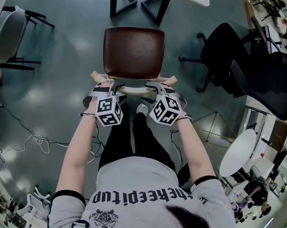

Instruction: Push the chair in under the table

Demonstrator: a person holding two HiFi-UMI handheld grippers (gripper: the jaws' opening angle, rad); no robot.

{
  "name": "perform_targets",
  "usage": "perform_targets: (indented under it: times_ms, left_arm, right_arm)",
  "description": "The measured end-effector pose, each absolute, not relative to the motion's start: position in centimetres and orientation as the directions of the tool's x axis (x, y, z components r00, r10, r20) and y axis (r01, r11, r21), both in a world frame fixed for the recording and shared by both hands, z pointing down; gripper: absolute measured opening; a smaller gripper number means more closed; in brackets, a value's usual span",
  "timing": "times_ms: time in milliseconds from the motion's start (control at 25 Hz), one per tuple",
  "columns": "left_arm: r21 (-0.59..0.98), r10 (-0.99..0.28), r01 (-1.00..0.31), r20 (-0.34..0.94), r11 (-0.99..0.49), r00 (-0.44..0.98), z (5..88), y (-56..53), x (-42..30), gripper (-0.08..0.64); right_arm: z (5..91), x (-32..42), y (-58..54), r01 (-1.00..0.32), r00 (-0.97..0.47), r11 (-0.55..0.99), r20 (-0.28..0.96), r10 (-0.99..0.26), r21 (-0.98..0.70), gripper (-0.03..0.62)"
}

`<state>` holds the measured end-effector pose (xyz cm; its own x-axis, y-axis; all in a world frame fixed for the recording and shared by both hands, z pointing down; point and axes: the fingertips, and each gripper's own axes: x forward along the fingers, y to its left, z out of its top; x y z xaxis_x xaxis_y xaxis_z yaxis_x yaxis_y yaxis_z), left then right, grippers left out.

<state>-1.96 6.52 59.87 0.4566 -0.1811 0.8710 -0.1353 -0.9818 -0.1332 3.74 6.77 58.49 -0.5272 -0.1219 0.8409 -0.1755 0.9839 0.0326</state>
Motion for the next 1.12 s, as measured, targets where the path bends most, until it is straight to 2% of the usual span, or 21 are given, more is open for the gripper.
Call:
perform_targets:
  times_ms: [360,760,880,1120]
  left_arm:
    - [-0.117,-0.156,-0.113,0.877,-0.987,0.455,60.4,6.1,-1.7,0.225]
    - [-0.155,-0.168,-0.065,0.905,-0.986,0.391,61.2,6.0,-1.7,0.225]
    - [-0.136,-0.149,-0.060,0.912,-0.989,0.383,61.3,5.9,-1.7,0.224]
    - [-0.129,-0.134,-0.038,0.914,-0.991,0.382,61.3,5.9,-1.9,0.212]
  right_arm:
    - [59.5,3.8,6.8,-0.163,-0.506,0.986,0.857,-0.099,0.018,0.224]
    - [60.0,4.1,6.8,-0.123,-0.462,0.991,0.881,-0.098,0.045,0.222]
    - [60.1,4.2,6.3,-0.125,-0.448,0.989,0.886,-0.122,0.073,0.193]
    - [60.1,4.0,6.3,-0.107,-0.457,0.990,0.880,-0.133,0.094,0.181]
